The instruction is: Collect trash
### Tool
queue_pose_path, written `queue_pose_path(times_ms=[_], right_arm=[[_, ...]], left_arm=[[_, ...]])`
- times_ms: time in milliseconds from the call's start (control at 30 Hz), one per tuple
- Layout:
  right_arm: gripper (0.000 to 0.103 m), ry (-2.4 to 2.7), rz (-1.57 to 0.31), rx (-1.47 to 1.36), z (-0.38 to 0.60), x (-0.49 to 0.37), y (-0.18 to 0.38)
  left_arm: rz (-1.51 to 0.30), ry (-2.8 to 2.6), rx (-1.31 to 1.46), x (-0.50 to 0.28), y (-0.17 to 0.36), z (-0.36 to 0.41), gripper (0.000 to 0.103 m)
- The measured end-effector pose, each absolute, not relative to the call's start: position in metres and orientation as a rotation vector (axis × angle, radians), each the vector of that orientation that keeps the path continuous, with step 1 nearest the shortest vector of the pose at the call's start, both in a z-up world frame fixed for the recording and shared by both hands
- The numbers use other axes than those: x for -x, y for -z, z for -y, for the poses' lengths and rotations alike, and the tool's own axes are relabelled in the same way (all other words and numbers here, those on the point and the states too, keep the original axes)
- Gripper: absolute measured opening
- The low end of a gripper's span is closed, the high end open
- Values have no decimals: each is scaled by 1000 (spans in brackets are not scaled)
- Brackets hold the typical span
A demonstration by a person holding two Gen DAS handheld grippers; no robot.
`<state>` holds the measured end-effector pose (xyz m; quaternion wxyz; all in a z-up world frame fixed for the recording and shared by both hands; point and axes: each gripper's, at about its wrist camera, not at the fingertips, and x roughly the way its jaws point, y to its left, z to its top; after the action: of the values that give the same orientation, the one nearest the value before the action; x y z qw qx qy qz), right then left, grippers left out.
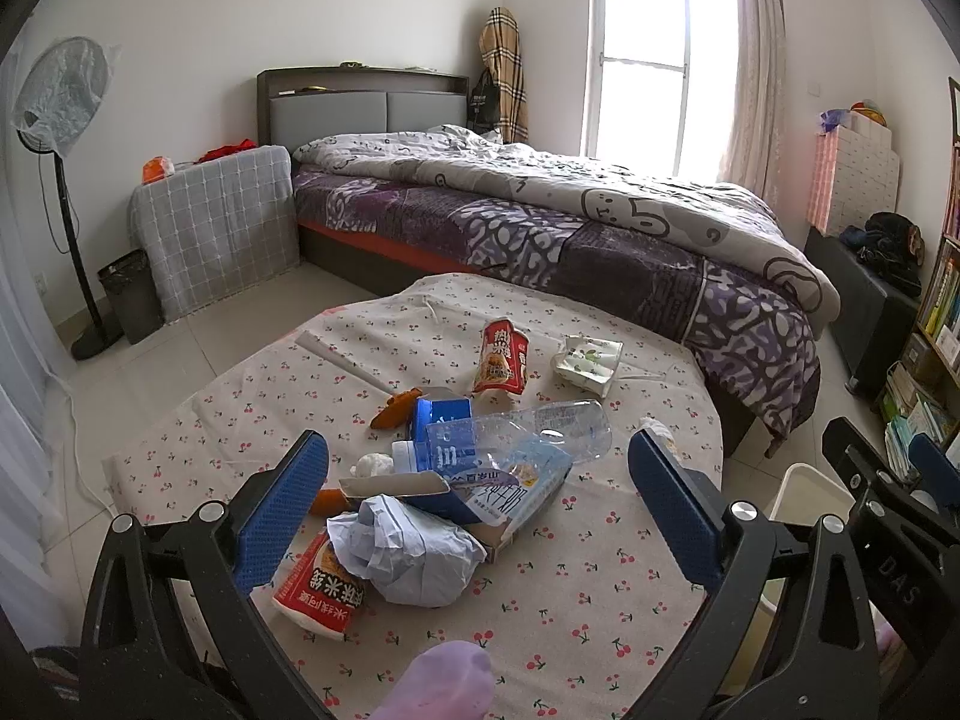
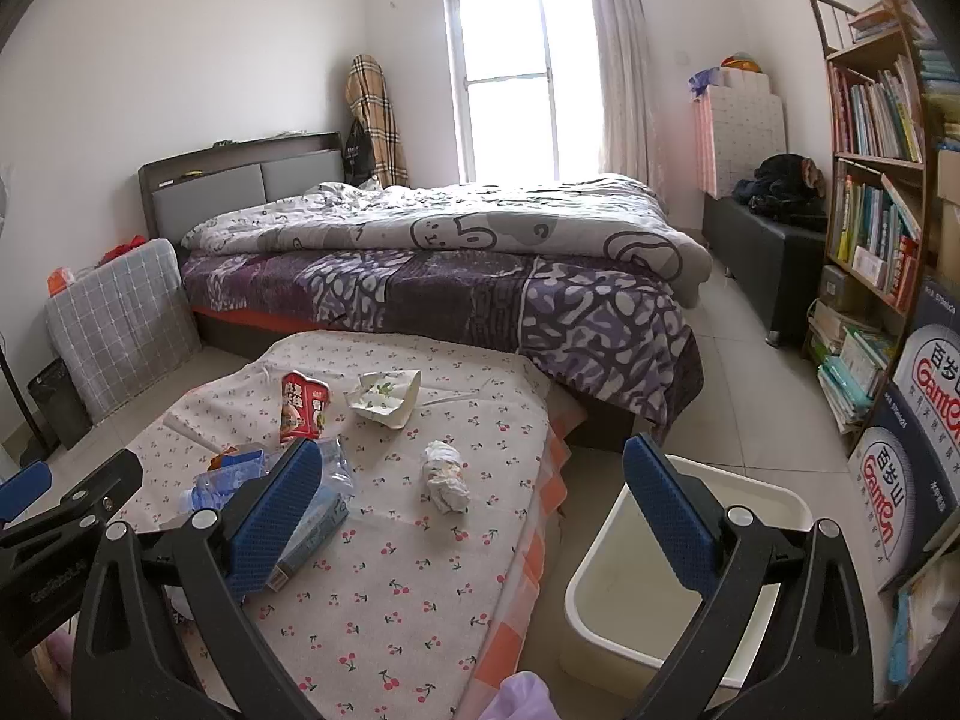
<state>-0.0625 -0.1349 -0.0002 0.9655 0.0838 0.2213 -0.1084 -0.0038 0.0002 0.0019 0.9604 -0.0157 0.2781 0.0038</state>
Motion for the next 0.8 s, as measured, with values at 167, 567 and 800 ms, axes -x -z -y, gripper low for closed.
queue_pose_path(times_ms=[167, 567, 800], right_arm=[[98, 218, -448, -172, 136, 64, 0], [98, 213, -454, -177, 137, 65, 3], [98, 213, -457, -175, 136, 66, 6]], left_arm=[[-562, -11, 32, 1, 0, 0, 96], [-565, -10, 31, 0, 0, 0, 96], [-565, -11, 30, 0, 0, 0, 96]])
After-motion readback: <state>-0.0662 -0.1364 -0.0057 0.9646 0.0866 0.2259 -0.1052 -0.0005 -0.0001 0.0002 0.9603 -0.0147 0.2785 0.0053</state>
